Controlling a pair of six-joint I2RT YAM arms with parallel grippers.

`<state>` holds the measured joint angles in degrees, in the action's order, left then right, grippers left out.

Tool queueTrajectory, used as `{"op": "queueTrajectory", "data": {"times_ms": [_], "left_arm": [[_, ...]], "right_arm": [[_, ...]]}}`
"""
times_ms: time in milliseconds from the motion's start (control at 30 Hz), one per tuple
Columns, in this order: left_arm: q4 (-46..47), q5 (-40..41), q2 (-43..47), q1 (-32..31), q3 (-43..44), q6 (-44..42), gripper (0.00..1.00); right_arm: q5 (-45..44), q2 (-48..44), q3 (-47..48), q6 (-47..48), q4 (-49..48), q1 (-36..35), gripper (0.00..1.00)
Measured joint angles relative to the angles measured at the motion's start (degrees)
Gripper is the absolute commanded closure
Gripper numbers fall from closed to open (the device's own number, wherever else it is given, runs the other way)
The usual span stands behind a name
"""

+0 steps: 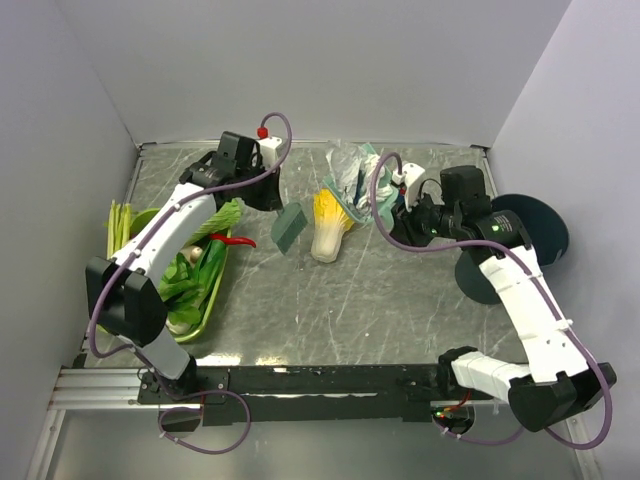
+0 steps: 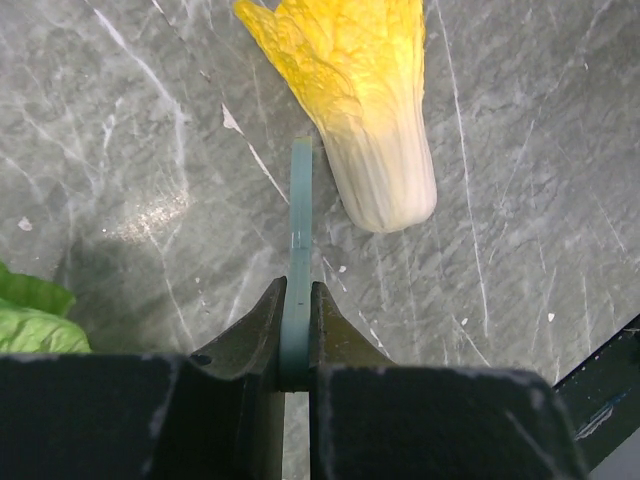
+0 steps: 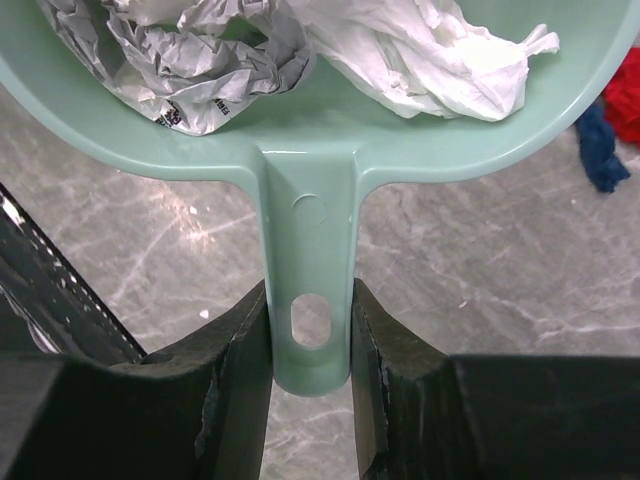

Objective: Sweep away the paper scraps from the table

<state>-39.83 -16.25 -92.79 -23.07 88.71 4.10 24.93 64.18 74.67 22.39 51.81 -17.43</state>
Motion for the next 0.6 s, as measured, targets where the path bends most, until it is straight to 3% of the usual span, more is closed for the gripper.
{"op": "queueTrajectory", "data": {"times_ms": [600], "left_arm": [[3.7, -1.2, -0.7, 0.0, -3.0, 1.6, 0.99]], "right_arm": [[-5.4, -0.2, 11.7, -7.0, 3.2, 10.3, 1.0]]}}
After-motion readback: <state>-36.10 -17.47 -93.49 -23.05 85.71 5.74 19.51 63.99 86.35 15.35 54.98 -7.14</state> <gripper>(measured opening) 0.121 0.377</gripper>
